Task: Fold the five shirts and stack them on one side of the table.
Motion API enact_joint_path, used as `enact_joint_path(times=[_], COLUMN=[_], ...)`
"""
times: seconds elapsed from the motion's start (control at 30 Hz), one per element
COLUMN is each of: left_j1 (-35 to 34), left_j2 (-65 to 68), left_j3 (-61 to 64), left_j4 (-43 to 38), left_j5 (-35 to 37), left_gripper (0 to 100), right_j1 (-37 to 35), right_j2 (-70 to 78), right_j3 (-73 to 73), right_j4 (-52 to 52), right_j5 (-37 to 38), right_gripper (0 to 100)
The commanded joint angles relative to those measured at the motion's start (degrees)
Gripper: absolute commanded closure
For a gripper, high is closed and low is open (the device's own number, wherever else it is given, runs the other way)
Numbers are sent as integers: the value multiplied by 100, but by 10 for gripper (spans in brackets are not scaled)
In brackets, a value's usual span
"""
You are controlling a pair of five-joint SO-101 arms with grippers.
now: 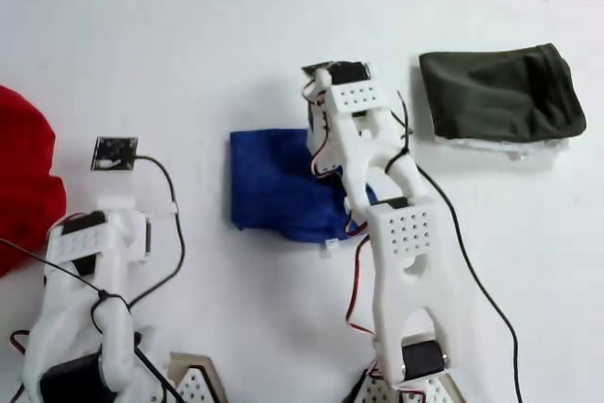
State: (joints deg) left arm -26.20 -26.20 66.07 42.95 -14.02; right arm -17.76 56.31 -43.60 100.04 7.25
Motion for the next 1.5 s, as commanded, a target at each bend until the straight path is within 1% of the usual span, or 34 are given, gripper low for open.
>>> enact_joint_path(times=[0.0, 0.03, 0.13, 0.23, 0.33, 0.5, 0.67, 0.73, 0.9, 1.07, 1.2, 1.33, 1.47], left_j1=[-35, -35, -35, -35, -35, -35, -26, -26, -26, -26, -26, -26, -26], left_j2=[-132, -132, -132, -132, -132, -123, -123, -123, -123, -123, -123, -123, -123], left_j3=[-13, -13, -13, -13, -13, -13, -13, -13, -13, -13, -13, -13, -13], left_j4=[-79, -79, -79, -79, -79, -79, -79, -79, -79, -79, -79, -79, -79], left_j5=[9, 9, 9, 9, 9, 9, 9, 9, 9, 9, 9, 9, 9], left_gripper=[972, 972, 972, 972, 972, 972, 972, 972, 972, 972, 972, 972, 972], right_j1=[-48, -31, 4, 198, 541, 1305, 1868, 2088, 2519, 3055, 3451, 3749, 4022], right_j2=[163, 163, -57, -637, -1420, -2501, -3116, -3213, -3222, -2923, -2519, -1851, -1130], right_j3=[-18, -18, -9, -18, -18, -18, -35, -255, -1424, -2286, -2374, -2400, -2426], right_j4=[136, 136, 136, 136, 136, 127, 127, 127, -13, -708, -1059, -1244, -1640], right_j5=[62, 149, 782, 1336, 1758, 1855, 2734, 2998, 3701, 3807, 3833, 4237, 4299], right_gripper=[981, 981, 981, 981, 981, 981, 981, 981, 981, 981, 981, 981, 981])
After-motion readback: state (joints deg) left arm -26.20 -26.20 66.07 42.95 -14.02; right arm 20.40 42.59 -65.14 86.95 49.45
